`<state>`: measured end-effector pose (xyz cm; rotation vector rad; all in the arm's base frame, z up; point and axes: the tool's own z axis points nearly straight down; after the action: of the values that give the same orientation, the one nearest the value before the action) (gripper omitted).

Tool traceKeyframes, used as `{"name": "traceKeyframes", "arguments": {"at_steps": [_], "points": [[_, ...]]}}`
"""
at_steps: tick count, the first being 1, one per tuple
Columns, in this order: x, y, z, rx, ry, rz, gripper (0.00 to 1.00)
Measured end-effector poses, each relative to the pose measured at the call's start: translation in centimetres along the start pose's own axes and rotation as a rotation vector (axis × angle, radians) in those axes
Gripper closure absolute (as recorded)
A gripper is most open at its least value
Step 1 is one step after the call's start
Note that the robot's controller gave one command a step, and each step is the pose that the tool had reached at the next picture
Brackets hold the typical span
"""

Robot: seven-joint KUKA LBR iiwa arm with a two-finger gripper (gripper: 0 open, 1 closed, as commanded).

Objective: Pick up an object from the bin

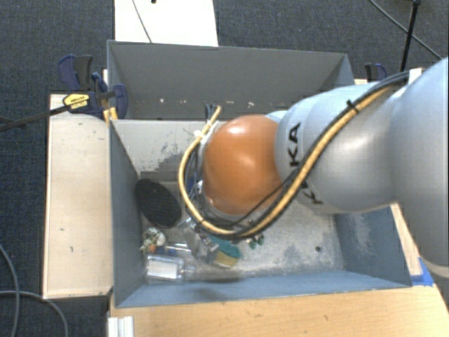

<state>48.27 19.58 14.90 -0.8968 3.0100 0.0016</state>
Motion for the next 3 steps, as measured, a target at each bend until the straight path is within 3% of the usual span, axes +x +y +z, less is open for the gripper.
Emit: {"name": "traceKeyframes", "arguments": {"at_steps": [1,2,3], "points": [[0.0,0.0,0.0,0.000,0.000,0.002,0.00],[1.0,-4.5,8.2,0.000,0.007,0.098,0.00],[0.7,-4.3,7.9,0.000,0.000,0.099,1.00]]}}
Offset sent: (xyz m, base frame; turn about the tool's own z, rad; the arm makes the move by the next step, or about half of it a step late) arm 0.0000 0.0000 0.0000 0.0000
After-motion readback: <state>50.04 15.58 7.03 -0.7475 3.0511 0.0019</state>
